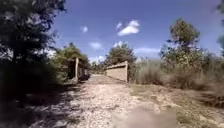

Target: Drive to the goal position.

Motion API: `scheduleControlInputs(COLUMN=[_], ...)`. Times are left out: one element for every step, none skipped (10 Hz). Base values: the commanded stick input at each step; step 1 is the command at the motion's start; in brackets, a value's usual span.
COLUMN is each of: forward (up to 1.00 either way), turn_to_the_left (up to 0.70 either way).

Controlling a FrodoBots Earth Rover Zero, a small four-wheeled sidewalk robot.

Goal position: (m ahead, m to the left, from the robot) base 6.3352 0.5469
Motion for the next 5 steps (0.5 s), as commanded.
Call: scheduleControlInputs(forward=[0.70,0.70,0.70,0.70,0.70], turn_to_the_left=[0.00,0.00,0.00,0.00,0.00])
